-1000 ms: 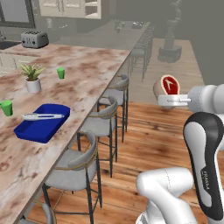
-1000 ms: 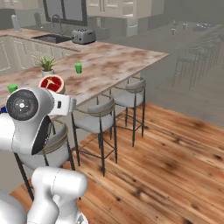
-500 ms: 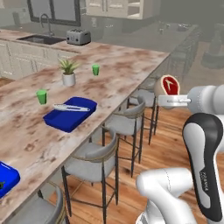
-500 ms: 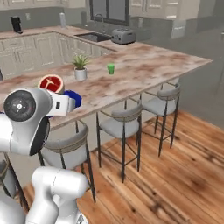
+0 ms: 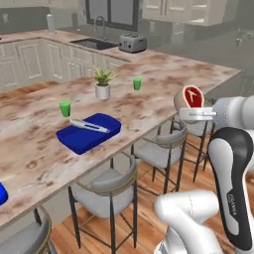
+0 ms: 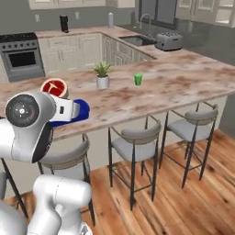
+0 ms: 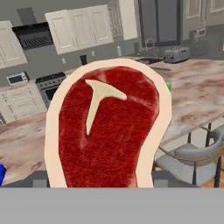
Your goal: Gather the eggplant and sweet potato from the fridge and place them on a tray on the dining counter. Then gather the steak and chicken drumstick from the fridge and place them on the other tray.
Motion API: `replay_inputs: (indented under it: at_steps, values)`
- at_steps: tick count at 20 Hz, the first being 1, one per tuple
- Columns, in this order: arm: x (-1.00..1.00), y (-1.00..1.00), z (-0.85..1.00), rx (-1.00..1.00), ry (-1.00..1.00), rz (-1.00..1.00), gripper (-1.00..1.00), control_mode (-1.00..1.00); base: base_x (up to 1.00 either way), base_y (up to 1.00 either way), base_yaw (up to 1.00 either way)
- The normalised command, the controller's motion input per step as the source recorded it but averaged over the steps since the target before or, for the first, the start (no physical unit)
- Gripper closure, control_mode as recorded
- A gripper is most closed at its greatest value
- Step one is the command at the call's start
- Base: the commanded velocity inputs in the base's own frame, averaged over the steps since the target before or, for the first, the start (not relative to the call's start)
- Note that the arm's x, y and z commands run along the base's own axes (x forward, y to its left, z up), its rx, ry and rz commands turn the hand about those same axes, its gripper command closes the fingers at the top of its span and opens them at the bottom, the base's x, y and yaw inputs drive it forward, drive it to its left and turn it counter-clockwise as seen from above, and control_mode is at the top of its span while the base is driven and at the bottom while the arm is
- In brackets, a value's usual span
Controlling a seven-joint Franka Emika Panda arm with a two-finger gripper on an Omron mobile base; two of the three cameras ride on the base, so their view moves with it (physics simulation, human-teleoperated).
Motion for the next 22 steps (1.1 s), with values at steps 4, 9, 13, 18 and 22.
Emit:
replay_inputs:
  at_steps: [4,9,13,18,22]
  values:
    - [0.00,0.00,0.00,0.00,0.00,0.00,1.00,1.00,0.23,-0.65,0.45]
    - [0.00,0.00,0.00,0.00,0.00,0.00,1.00,1.00,0.17,-0.71,0.40]
    - [0.00,0.00,0.00,0.00,0.00,0.00,1.00,1.00,0.23,-0.51,0.36]
    - [0.00,0.00,0.00,0.00,0.00,0.00,1.00,1.00,0.33,-0.39,0.33]
    - [0.00,0.00,0.00,0.00,0.00,0.00,1.00,1.00,0.27,-0.29,0.30]
